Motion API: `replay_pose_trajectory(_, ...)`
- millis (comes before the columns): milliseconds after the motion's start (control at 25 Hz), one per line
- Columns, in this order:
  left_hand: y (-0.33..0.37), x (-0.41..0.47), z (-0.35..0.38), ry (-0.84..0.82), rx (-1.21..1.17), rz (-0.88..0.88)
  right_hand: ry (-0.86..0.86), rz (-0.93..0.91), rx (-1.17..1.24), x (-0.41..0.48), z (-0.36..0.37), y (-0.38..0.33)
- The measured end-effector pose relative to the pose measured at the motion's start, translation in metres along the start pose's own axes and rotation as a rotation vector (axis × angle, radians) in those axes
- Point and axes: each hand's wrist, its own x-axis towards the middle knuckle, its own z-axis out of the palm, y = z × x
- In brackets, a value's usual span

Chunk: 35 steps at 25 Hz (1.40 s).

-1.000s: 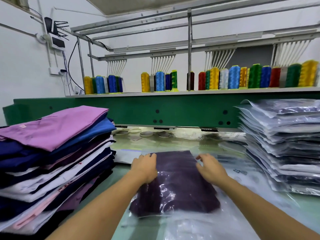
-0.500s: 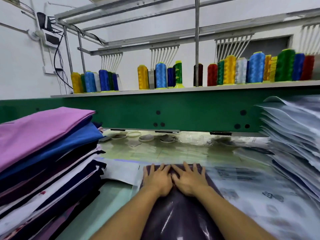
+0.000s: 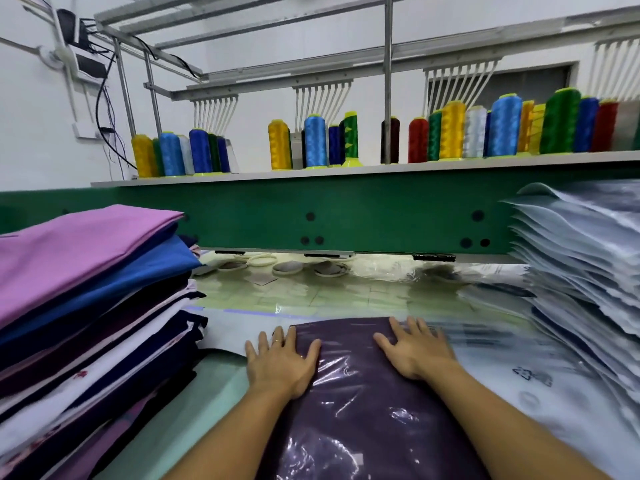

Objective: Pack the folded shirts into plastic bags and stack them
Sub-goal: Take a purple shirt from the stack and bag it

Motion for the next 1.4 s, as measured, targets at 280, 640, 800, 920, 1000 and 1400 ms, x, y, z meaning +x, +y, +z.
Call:
replay_pose_trajectory(280,0.015,-0.049,-0.04,0.021,0.03,0.043,0.219,-0.087,-0.012,-0.052,-0.018,-0.022)
replay_pose_trajectory(640,0.018,-0.154,-0.025,-0.063,-0.041,0.093,0.001,-0.241,0.094,-0.168,0.007,-0.075)
replay_pose_trajectory(800,-0.005,-0.176,-0.01,-0.023,-0.03,0.065,-0.009,-0.189,0.012,-0.197,0.02,-0.052)
replay_pose_trajectory(920,-0.017,-0.18,-0.007,0.007,-0.078,0.041,-0.02,-0.099,0.012,-0.205,0.017,-0.023)
replay_pose_trajectory(1000,-0.019,-0.181,-0.007,0.093,-0.091,0.002,0.007,-0.034,0.019,-0.208,0.016,-0.006)
replay_pose_trajectory(1400,-0.055,-0.194,-0.034,0.181,-0.585,-0.127,0.452,-0.275,0.089,-0.221,0.005,-0.017)
